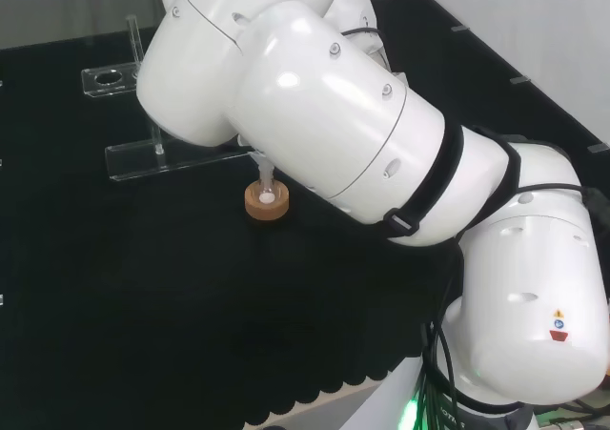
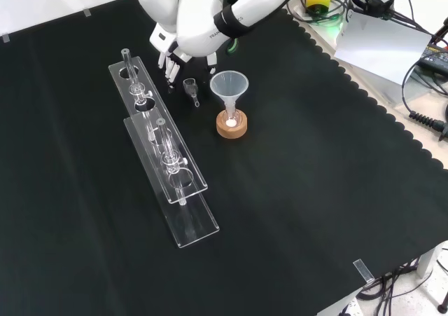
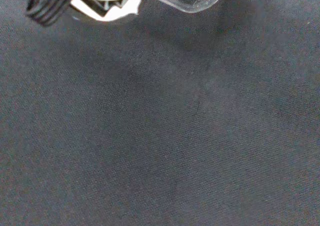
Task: Put the weighing funnel back on the table.
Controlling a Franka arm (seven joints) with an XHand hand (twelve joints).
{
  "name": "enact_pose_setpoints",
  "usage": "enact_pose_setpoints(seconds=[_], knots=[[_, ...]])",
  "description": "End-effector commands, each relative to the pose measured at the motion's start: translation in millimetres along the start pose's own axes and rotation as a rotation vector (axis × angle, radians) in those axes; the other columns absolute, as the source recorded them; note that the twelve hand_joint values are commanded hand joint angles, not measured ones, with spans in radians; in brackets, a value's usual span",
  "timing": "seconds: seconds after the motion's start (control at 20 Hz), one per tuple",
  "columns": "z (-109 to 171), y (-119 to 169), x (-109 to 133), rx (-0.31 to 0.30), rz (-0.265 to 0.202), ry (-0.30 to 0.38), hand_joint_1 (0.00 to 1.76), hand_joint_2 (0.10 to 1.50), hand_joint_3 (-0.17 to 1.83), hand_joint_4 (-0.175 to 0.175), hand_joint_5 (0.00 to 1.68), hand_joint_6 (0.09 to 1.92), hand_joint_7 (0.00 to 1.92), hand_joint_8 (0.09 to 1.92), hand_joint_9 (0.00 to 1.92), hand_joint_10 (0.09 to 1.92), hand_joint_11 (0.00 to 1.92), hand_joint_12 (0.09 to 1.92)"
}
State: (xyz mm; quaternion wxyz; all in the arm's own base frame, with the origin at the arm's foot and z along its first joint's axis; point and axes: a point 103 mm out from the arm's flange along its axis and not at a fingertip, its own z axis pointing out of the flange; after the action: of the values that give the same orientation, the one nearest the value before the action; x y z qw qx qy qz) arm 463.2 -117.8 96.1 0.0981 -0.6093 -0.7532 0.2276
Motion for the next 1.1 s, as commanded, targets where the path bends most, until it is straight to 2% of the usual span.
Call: enact_pose_setpoints(seconds=[0.05,0.5,1.1], knots=[[-24.0,-22.9,-3.6,-0.048,0.007,-0.003,0.88,0.63,0.60,-0.025,0.39,0.42,0.52,0.73,0.86,0.51,0.56,1.23],[-64.6,-67.9,-6.3,-0.109,0.014,0.036,0.80,0.66,0.59,-0.019,0.43,0.37,0.52,0.71,0.74,0.51,0.49,1.26],[-102.5,-113.4,9.9,-0.171,0.018,0.030,0.76,0.69,0.56,-0.018,0.45,0.33,0.52,0.69,0.70,0.53,0.46,1.29]])
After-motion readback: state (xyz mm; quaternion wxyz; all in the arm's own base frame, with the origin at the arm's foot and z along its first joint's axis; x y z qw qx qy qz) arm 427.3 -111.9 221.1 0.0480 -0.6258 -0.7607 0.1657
